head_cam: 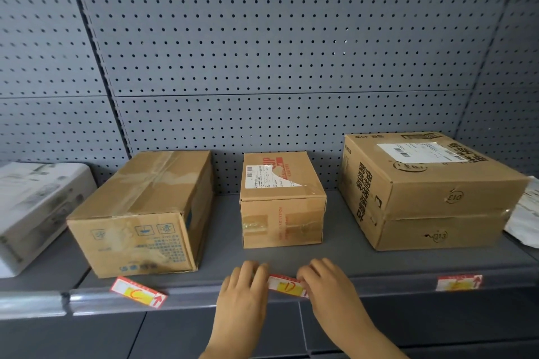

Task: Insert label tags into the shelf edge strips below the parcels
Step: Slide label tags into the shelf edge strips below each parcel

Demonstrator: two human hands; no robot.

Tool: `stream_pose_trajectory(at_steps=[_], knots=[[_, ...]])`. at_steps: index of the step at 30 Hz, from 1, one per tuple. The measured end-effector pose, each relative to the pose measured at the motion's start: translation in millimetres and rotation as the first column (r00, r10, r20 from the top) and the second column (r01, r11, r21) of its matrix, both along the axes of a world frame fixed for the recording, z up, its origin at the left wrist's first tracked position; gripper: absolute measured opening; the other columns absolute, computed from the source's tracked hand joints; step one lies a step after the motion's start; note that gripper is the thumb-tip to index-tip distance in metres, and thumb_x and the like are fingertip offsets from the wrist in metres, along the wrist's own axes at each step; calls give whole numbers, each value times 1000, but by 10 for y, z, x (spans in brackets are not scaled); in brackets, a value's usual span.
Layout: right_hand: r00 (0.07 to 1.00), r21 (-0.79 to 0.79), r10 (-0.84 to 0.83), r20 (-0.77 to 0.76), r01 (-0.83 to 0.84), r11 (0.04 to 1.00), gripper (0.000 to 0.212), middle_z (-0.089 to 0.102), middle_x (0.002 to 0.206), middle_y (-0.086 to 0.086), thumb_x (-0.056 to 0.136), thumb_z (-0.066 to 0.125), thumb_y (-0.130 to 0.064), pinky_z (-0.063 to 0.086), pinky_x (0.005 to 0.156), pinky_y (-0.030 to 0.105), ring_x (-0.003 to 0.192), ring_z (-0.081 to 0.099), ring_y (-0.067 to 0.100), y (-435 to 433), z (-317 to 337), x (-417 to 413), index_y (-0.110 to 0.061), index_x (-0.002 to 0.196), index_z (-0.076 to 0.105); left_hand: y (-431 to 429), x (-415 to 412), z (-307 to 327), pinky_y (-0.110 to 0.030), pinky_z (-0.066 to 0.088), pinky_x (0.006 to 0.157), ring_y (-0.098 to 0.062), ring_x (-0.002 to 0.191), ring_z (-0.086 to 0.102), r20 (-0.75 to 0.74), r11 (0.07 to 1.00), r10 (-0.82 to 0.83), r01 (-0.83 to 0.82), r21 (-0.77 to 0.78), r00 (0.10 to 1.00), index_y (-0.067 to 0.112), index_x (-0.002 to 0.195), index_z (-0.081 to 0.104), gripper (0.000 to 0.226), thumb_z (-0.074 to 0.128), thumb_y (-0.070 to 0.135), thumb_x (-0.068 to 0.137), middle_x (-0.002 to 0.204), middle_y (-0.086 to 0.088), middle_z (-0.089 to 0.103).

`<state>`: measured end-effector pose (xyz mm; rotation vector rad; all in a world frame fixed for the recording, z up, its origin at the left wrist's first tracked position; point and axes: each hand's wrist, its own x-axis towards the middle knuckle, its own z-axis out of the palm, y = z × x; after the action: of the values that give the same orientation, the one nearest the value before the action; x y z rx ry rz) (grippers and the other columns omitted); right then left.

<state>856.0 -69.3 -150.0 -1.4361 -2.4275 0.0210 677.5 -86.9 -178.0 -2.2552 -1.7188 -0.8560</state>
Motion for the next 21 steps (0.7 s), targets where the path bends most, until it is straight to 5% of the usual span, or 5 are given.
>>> stream_pose_trajectory(at_steps=[6,11,14,21], knots=[[1000,18,19,12,-19,1000,48,55,77,-11,45,83,-5,41,52,21,70,54,10,18,-58,14,-28,79,59,17,-123,-194,-27,48,60,-17,80,46,-70,992,-75,81,94,995,26,110,53,61,78,10,56,99,2,53],[996,64,54,70,-59,996,52,54,80,-10,41,80,0,32,56,18,74,54,11,44,-70,5,-27,81,60,-31,-150,-248,-27,48,66,-16,86,46,-24,988,-103,105,117,994,26,113,55,57,63,9,60,105,3,46],[990,121,101,99,-112,986,57,54,75,-12,28,82,-4,37,51,16,67,53,8,48,-75,6,-28,76,62,-47,-156,-278,-27,45,70,-17,87,46,-30,984,-98,101,145,995,26,111,54,51,59,9,63,106,2,46],[993,203,99,64,-110,973,51,53,74,-9,32,83,-4,39,49,17,66,52,10,44,-232,-18,-26,75,66,-88,-158,-364,-30,50,63,-18,85,44,-9,983,-66,67,171,998,23,105,54,55,62,4,54,104,-1,44]])
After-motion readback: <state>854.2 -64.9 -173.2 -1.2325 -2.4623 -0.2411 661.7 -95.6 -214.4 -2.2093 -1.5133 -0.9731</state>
